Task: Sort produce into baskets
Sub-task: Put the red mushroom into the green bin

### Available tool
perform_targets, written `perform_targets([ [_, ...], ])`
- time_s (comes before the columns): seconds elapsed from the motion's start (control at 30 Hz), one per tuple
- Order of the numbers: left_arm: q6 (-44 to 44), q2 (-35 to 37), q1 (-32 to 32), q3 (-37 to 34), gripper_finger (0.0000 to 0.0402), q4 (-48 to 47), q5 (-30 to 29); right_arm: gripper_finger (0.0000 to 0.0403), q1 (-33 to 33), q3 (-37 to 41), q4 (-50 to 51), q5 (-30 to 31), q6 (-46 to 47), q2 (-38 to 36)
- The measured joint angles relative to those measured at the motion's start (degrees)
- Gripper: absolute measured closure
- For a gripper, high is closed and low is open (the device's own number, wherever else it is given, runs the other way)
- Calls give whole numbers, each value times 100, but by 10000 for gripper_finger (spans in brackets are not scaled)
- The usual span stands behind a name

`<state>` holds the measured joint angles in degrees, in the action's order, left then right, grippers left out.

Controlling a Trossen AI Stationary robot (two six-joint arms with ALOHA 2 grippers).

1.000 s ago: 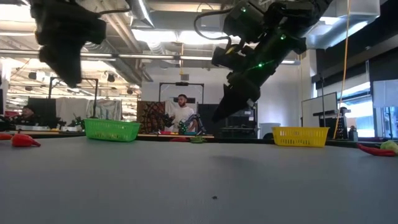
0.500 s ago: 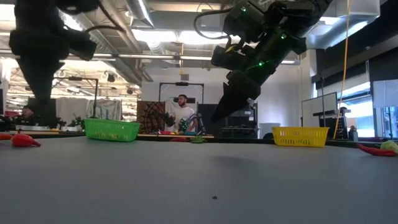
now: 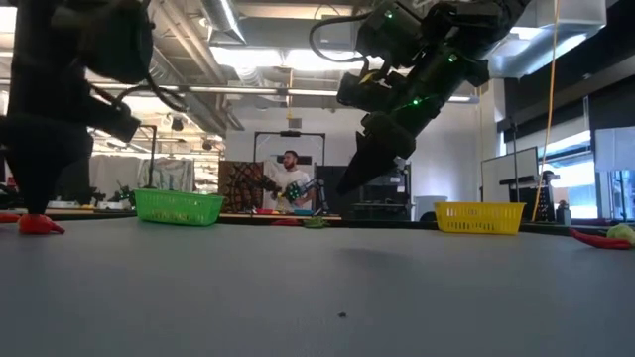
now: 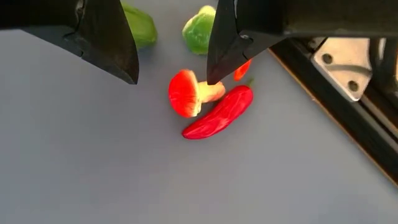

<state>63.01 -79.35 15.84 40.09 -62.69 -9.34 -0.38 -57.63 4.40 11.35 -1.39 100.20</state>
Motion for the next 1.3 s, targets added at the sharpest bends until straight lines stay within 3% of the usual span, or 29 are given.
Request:
perform_targets([
  [0.37, 75, 8, 0, -578, 221, 687, -4, 198, 0, 0, -2, -1, 0, 0],
  [0.9, -324, 9, 0, -670, 338, 926, -2, 198, 0, 0, 7, -2, -2, 0],
  [1.3, -563, 212, -2, -675, 346, 950, -44, 198, 0, 0, 32, -4, -39, 0],
])
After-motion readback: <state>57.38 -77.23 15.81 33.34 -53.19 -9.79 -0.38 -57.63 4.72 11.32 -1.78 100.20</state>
